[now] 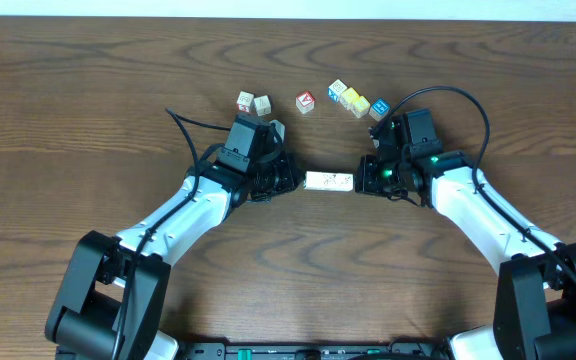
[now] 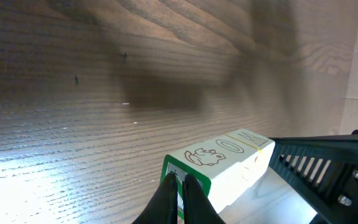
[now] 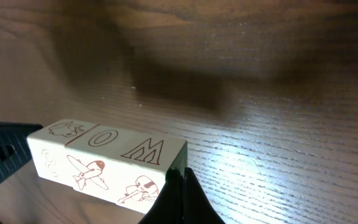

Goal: Lift 3 blocks

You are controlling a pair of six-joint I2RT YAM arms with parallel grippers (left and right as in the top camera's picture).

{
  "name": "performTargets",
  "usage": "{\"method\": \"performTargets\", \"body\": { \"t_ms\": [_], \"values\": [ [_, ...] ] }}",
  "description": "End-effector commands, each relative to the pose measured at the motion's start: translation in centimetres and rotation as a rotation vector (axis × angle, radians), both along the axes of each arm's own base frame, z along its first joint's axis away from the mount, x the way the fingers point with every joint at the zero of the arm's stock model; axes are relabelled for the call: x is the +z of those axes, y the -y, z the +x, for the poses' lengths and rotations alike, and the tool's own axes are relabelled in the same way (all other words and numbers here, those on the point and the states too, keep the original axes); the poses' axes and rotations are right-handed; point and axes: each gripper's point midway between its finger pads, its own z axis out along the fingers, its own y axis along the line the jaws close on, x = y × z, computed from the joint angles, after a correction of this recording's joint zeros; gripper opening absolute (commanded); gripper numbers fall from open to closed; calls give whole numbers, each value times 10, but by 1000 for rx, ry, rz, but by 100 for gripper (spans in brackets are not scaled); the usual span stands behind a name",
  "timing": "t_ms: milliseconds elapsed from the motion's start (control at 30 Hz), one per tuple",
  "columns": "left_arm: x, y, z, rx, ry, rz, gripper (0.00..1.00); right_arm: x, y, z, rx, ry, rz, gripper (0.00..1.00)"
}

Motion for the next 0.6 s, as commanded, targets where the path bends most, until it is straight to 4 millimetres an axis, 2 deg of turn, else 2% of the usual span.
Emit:
{"method": "performTargets", "body": {
  "t_ms": [0, 333, 567],
  "values": [
    [19, 15, -1, -44, 13, -64, 7, 27, -25, 2, 61, 29, 117, 1],
    [22, 17, -1, -46, 14, -78, 7, 30, -26, 1, 61, 31, 124, 1],
    [32, 18, 2, -44, 36, -90, 7, 37, -27, 2, 65, 47, 135, 1]
  ]
}}
